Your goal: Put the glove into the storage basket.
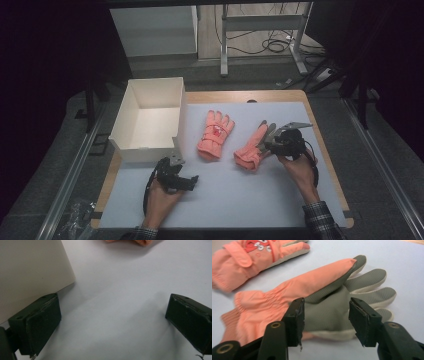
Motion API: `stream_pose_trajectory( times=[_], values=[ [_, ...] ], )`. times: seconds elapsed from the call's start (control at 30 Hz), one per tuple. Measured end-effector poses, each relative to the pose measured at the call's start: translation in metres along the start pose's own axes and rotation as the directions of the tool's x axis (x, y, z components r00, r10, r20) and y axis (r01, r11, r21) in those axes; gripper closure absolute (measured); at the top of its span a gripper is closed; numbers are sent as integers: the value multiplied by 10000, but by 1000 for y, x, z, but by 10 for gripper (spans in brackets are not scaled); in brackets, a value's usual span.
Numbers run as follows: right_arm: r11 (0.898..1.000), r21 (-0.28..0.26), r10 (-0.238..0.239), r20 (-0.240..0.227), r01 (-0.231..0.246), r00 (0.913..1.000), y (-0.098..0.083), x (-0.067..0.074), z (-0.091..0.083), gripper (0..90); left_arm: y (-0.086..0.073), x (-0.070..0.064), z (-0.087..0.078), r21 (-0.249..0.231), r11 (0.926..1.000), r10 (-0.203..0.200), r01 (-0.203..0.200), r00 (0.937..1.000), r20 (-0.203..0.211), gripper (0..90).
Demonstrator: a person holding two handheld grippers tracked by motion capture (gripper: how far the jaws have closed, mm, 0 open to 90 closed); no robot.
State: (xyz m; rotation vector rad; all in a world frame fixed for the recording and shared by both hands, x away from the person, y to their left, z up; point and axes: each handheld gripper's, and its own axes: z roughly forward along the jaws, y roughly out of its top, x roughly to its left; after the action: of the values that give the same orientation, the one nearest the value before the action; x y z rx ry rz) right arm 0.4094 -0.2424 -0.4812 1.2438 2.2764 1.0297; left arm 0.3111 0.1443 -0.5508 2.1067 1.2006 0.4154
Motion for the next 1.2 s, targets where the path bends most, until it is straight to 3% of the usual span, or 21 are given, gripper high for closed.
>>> stream_pose_trajectory(
  times=[0.33, 0.43, 0.53, 0.67, 1.0, 1.2],
  values=[
    [9968, 701, 358, 405, -386, 9985, 0, -8, 32, 509, 0, 0, 0, -1, 10000, -4, 4, 10000, 0, 2],
    [9975, 706, -9, 798, -48, 9968, -2, -2, 36, 586, 0, 0, 0, 0, 10000, 0, 0, 10000, -1, 2],
    [9971, 751, -174, 1082, 93, 9940, -2, 4, 37, 763, 0, 0, 0, 1, 10000, 1, -1, 10000, 0, 2],
    [9961, 839, -353, 1157, 256, 9927, -1, 7, 37, 821, 0, 0, 0, 0, 10000, 0, 0, 10000, -8, 2],
    [9989, 452, -129, 382, 112, 9992, 2, 1, 21, 842, 0, -1, 0, -11, 10000, -61, 61, 10000, 8, 1],
    [9984, 246, -502, -128, 505, 9987, 5, 3, 5, 842, 0, 0, 0, 5, 10000, -2, 2, 10000, 6, 1]
  ],
)
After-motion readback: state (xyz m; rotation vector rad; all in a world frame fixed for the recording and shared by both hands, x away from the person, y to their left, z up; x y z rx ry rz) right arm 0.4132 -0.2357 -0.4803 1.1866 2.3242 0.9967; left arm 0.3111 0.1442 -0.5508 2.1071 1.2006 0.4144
